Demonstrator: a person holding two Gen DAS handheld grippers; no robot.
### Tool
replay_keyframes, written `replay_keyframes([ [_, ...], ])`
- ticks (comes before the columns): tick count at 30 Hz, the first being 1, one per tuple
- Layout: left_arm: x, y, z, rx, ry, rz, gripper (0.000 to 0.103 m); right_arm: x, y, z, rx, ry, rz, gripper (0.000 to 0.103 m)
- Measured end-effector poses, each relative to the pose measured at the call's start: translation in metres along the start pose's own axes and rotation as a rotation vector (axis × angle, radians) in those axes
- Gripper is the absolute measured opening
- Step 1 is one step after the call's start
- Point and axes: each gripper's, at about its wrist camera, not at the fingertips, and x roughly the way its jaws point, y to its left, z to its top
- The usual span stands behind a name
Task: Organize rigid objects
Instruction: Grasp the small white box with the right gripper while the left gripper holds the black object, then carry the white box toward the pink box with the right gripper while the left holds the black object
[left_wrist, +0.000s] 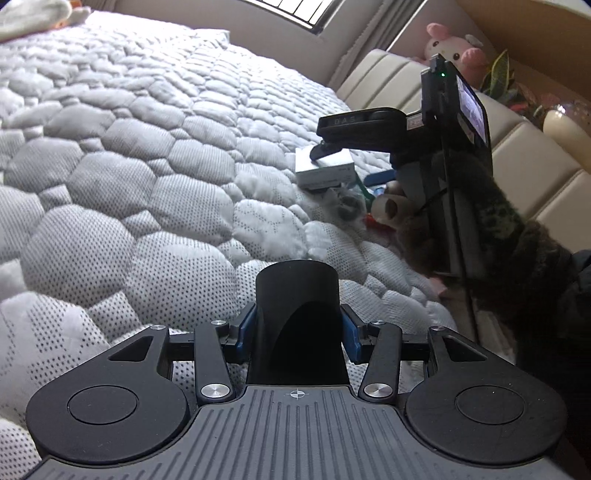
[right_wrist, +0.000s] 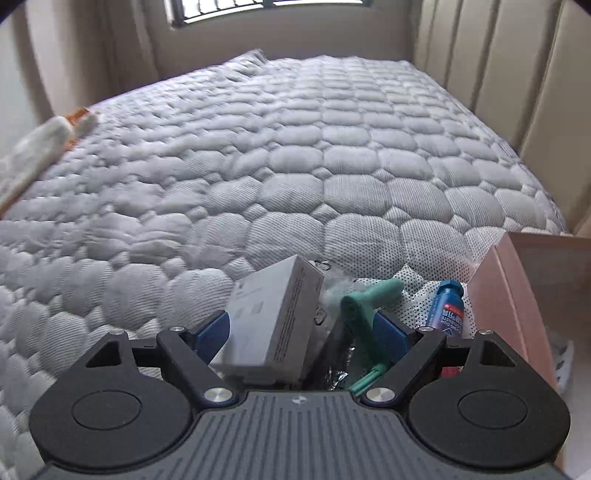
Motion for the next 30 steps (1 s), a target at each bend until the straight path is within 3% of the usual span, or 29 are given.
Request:
replay_keyframes([
  [2, -0.001, 0.0, -0.001, -0.01, 0.002, -0.019, 0.051, -0.005, 0.001, -0.002, -0.026, -0.016, 0.009, 0.072],
  [3, -0.001, 0.0, -0.001, -0.012, 0.002, -0.025, 0.051, -0.013, 0.002, -0.004, -0.048, -0.009, 0.044, 0.045],
  [4, -0.001, -0.002, -0.002, -0.015, 0.001, -0.033, 0.051, -0.02, 0.001, -0.006, -0.061, 0.026, 0.099, 0.041],
  [7, -0.001, -0.006, -0.005, -0.04, 0.003, -0.071, 0.051, -0.05, -0.003, -0.028, -0.088, 0.056, 0.149, 0.027],
  [9, -0.001, -0.011, -0.008, -0.051, 0.012, -0.098, 0.051, -0.073, -0.009, -0.048, -0.117, 0.073, 0.17, 0.025],
  [13, -0.001, -0.025, -0.016, -0.034, 0.025, -0.111, 0.051, -0.126, -0.034, -0.09, -0.141, 0.057, 0.17, 0.025],
  [20, 0.007, -0.051, -0.026, 0.016, 0.065, -0.11, 0.051, -0.195, -0.081, -0.154, -0.269, -0.067, -0.035, 0.024],
  [23, 0.013, -0.061, -0.031, 0.026, 0.084, -0.117, 0.051, -0.212, -0.092, -0.176, -0.279, -0.061, 0.03, 0.026],
  [27, 0.016, -0.074, -0.035, 0.056, 0.1, -0.11, 0.051, -0.22, -0.089, -0.201, -0.267, -0.084, 0.099, 0.056],
  [30, 0.015, -0.081, -0.036, 0.085, 0.102, -0.079, 0.051, -0.217, -0.085, -0.209, -0.259, -0.098, 0.102, 0.061],
])
